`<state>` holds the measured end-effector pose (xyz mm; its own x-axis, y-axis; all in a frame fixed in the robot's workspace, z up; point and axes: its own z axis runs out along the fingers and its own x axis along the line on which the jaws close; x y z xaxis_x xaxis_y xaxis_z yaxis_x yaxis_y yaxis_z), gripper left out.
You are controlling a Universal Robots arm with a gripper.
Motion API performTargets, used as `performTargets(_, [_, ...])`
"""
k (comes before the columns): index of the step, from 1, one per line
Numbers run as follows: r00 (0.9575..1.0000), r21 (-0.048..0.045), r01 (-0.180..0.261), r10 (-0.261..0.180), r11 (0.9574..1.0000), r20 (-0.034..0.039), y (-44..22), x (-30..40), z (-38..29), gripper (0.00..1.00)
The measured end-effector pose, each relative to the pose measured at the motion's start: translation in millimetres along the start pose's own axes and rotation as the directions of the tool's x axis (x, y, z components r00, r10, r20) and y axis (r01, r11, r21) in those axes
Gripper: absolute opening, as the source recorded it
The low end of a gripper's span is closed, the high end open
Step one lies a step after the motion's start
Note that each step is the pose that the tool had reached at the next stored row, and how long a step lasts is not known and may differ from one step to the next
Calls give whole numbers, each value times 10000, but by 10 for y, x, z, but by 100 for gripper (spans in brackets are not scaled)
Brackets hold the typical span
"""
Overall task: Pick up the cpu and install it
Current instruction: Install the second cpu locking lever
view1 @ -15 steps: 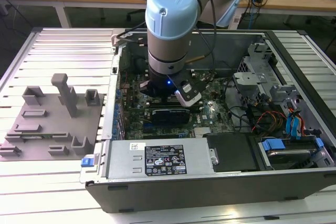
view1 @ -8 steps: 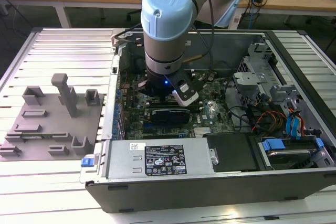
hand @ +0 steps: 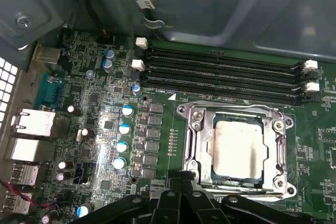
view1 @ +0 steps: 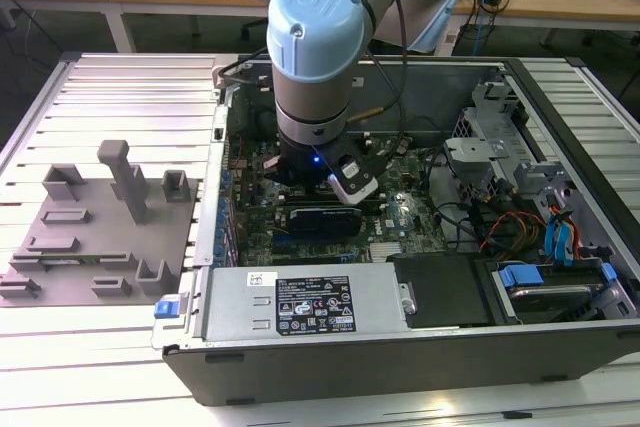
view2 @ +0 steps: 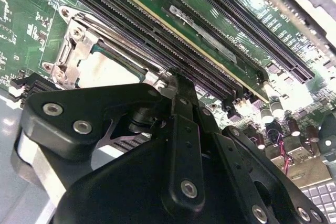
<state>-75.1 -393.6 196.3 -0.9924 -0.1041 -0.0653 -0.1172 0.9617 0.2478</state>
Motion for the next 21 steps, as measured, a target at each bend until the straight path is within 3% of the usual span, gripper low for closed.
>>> performTargets(4, [10000, 5, 0, 0, 10000, -1, 26, -7, -103, 11])
performTargets(5, [10000, 5, -1, 1, 10000, -1, 44, -12, -172, 11])
performTargets(9, [10000, 50, -7, 7, 10000, -4, 77, -26, -303, 11])
performTargets(10, [10000, 145, -11, 12, 9999, -15, 80, -30, -313, 11])
performTargets(11, [10000, 406, -16, 17, 9992, -45, 81, -36, -319, 11])
performTargets(13, [10000, 785, -32, 38, 9969, -80, 82, -44, -320, 11])
performTargets(15, [9999, 862, -72, 79, 9963, -78, 91, -88, -316, 11])
performTargets(17, [9999, 865, -90, 97, 9962, -73, 91, -153, -311, 11])
performTargets(18, [9999, 865, -105, 111, 9962, -69, 90, -256, -304, 11])
performTargets(19, [9999, 865, -109, 115, 9962, -68, 100, -315, -297, 11])
performTargets(21, [9999, 867, -113, 120, 9962, -68, 152, -359, -281, 11])
